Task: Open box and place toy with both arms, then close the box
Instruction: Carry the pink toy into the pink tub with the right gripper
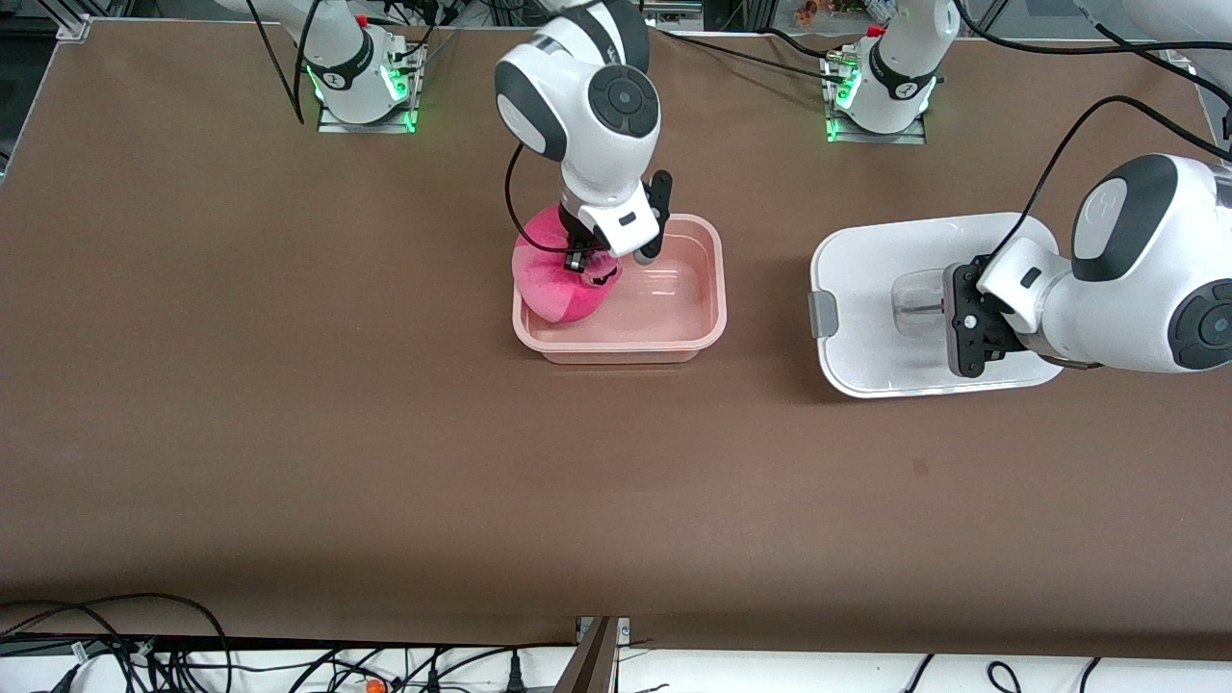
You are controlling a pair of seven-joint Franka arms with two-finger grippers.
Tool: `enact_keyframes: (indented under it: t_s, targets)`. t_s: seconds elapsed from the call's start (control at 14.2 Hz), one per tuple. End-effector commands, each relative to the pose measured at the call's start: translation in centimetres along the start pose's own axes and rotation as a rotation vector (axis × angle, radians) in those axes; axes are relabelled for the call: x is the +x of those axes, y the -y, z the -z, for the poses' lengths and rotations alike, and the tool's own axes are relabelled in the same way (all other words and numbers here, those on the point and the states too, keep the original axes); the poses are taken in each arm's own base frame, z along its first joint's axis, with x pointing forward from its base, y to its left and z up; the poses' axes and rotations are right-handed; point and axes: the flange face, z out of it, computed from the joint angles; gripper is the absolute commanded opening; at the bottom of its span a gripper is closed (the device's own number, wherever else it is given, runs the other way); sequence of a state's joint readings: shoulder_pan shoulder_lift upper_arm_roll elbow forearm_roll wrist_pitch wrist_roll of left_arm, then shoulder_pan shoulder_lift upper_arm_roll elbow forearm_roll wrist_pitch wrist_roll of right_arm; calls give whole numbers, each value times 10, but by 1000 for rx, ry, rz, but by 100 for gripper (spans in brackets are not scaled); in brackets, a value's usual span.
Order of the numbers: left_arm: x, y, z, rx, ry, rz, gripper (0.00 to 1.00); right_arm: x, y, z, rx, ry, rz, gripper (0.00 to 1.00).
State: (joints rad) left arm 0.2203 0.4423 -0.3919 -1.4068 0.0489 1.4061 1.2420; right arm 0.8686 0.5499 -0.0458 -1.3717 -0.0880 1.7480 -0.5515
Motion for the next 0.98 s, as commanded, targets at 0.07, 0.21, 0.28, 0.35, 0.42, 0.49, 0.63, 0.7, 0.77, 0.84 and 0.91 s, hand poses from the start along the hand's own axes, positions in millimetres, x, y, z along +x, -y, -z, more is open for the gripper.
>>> enact_keyframes:
  t_s: [0.07, 0.21, 0.28, 0.35, 0.42, 0.49, 0.63, 0.7, 0.77, 0.84, 0.91]
  targets:
    - [3, 0, 5, 0, 26, -26, 0, 28, 9, -30, -25, 12, -34, 0]
    - [3, 1, 3, -3, 25, -26, 0, 39, 9, -49, -48, 12, -45, 0]
    - [3, 2, 3, -5, 23, -27, 0, 44, 8, -59, -51, 10, -48, 0]
    - [4, 1, 3, -5, 24, -28, 0, 46, 5, -66, -58, 7, -48, 0]
    - [4, 1, 3, -5, 24, -28, 0, 48, 1, -66, -68, -6, -50, 0]
    - [4, 1, 3, -5, 24, -28, 0, 47, -6, -66, -81, -9, -53, 0]
    - [4, 2, 1, -9, 23, -29, 0, 51, -15, -57, -101, -30, -60, 0]
    - [4, 2, 1, -9, 23, -29, 0, 49, -19, -53, -108, -34, -67, 0]
    - [4, 2, 1, -9, 23, -29, 0, 50, -20, -57, -108, -31, -72, 0]
    - [4, 2, 1, -9, 23, -29, 0, 55, -14, -67, -103, -18, -69, 0]
    - [5, 2, 1, -9, 24, -30, 0, 60, -10, -78, -98, -7, -86, 0]
